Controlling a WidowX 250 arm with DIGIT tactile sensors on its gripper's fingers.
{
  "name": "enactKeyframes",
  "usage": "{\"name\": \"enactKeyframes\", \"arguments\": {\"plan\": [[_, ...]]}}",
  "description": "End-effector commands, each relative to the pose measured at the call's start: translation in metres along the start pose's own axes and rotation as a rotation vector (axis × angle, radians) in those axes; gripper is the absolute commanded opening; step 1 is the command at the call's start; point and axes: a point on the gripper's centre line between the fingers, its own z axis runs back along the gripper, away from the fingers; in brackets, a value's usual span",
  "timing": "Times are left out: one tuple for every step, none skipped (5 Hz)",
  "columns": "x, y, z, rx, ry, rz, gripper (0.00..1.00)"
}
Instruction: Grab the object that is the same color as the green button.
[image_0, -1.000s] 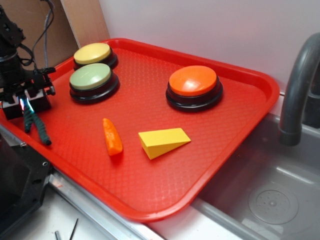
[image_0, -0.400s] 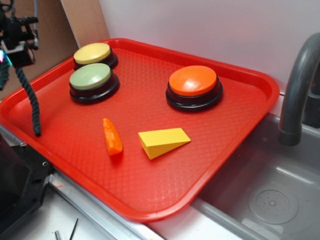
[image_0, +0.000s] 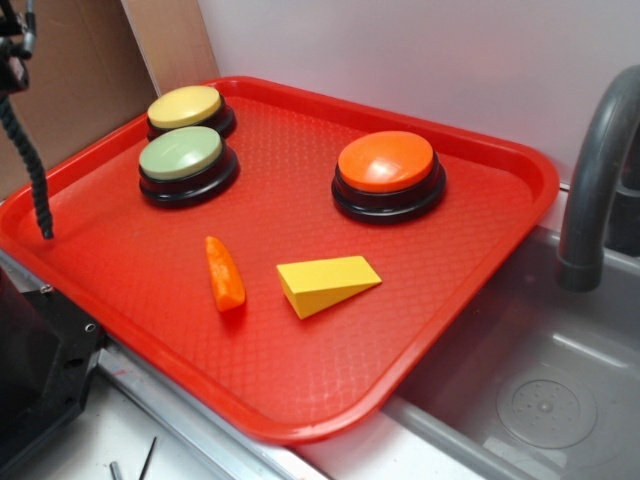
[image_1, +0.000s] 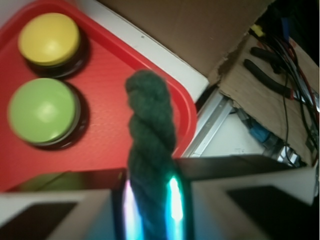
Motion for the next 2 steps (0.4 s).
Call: {"name": "enactKeyframes", "arguments": {"plan": [[-0.0031, 0.0011, 0.0213, -0.033, -0.039, -0.024, 0.0], [-0.0005, -0.0026, 0.017, -0.026, -0.04, -0.025, 0.0]]}}
